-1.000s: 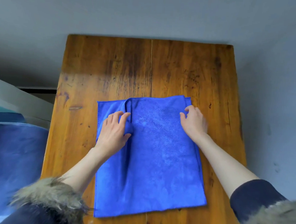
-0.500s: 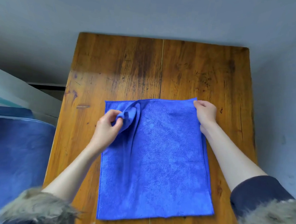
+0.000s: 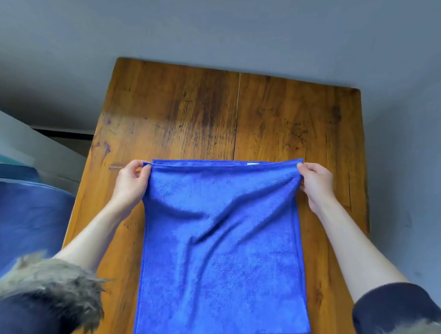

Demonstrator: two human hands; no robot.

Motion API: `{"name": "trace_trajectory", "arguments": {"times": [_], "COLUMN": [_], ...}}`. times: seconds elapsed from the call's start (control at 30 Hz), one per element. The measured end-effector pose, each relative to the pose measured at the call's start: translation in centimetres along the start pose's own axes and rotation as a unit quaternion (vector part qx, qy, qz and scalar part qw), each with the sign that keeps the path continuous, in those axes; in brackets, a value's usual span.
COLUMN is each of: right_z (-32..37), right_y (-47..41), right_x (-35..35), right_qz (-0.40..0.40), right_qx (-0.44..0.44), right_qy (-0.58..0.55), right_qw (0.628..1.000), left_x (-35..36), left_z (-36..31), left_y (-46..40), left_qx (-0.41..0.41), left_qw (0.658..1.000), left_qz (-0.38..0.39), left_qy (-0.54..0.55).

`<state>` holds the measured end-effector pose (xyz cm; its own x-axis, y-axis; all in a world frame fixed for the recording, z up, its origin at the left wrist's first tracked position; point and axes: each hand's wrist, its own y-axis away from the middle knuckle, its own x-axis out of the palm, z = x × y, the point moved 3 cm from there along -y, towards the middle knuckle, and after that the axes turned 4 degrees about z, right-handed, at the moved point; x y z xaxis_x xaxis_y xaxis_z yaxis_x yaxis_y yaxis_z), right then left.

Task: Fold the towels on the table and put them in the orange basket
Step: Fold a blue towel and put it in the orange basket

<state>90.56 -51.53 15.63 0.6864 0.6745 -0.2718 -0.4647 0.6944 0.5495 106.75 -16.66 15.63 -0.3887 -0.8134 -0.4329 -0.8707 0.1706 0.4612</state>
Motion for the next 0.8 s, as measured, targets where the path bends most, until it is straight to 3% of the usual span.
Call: {"name": "trace_trajectory", "arguments": {"times": [0.2, 0.4, 0.57, 0.67, 0.8], "right_z": [-0.4, 1.3, 1.9, 2.1, 3.0], "right_y": [-1.6, -1.7, -1.5, -1.1, 0.0], "right_x": [1.0, 1.5, 2.5, 2.5, 0.7], "right_qz": [-0.025, -0.002, 0.083, 0.089, 0.056], "right_qx": [-0.056, -0.124, -0.143, -0.12, -0.083], "right_qy": [0.221, 0.329, 0.418, 0.404, 0.327], "right_qw": [0.973, 0.936, 0.893, 0.902, 0.94], "left_x": [0.3, 0.7, 1.4, 1.5, -0.3], "left_z": [-0.8, -1.1, -1.8, -2.4, -3.4], "left_y": [-1.3, -2.8, -3.5, -3.4, -2.5], "left_qx": [0.064, 0.09, 0.068, 0.059, 0.042], "left_qw": [0.982, 0.965, 0.959, 0.964, 0.988], "left_qz": [-0.039, 0.018, 0.071, 0.077, 0.075], "left_qy": [-0.175, -0.246, -0.265, -0.246, -0.131]}}
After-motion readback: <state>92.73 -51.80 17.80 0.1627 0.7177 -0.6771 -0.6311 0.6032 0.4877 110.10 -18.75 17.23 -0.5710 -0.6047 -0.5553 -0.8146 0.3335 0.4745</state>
